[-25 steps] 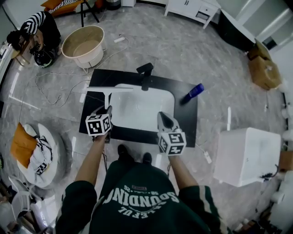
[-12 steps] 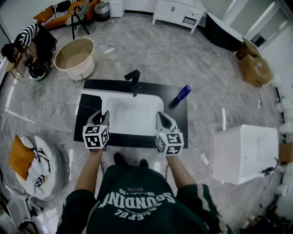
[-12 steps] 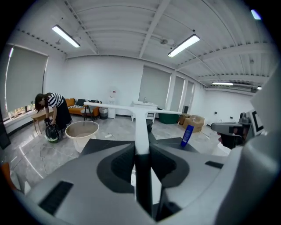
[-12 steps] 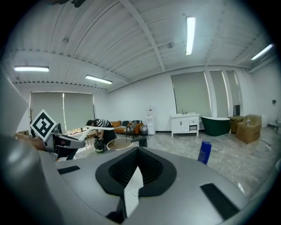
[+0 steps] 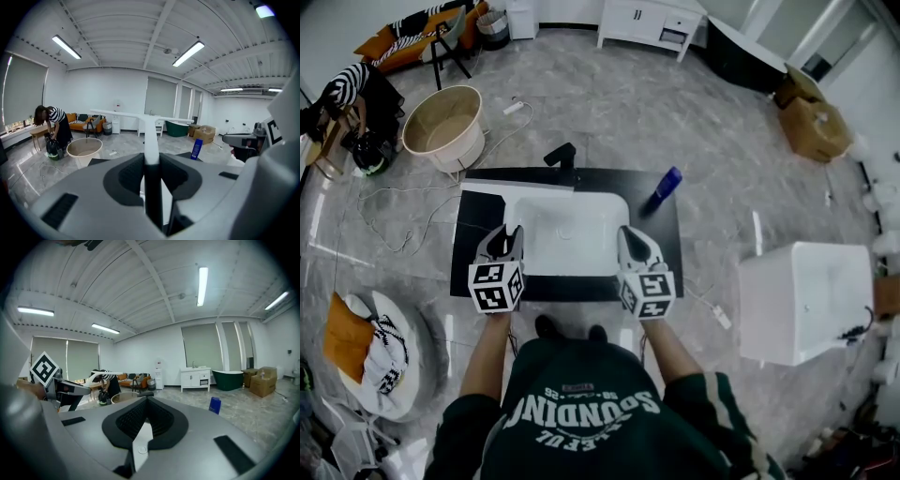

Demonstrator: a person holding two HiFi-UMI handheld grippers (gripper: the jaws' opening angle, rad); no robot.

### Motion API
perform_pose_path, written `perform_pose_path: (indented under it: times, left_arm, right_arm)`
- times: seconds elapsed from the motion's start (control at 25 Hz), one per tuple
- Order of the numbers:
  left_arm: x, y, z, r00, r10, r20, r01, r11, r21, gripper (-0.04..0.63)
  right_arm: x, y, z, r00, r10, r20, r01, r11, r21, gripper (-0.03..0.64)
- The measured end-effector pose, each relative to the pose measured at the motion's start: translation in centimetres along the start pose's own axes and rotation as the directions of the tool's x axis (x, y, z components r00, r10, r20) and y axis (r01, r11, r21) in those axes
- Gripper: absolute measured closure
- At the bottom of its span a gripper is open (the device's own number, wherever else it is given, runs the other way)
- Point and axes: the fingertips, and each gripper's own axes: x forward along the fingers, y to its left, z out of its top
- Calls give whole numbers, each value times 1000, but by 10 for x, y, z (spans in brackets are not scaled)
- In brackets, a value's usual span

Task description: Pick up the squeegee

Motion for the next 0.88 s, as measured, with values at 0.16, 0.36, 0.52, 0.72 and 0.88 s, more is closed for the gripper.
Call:
perform_pose_path:
  times: [0.16,0.36,0.52,0.72,0.88]
  left_arm:
    - [1,2,2,1000,0,5,0,1000,9,503]
    - [0,2,4,1000,-1,12,1,1000,-8,503]
    - [2,4,7,1000,-3,19,4,1000,-18,503]
    - [0,8,8,1000,-5,18,5,1000,-21,503]
    - [2,9,6,1000,-8,10,9,1000,-24,503]
  right_arm:
    - [2,2,-2,1000,-2,-4,2,1000,-2,617]
    - [2,3,-2,1000,1,-9,-1,1000,-4,616]
    - [7,5,-3,1000,4,-14,-5,1000,-5,617]
    - [9,10,-2,1000,7,-15,-8,1000,-6,616]
    - [10,11,-3,1000,7,-17,-7,1000,-8,617]
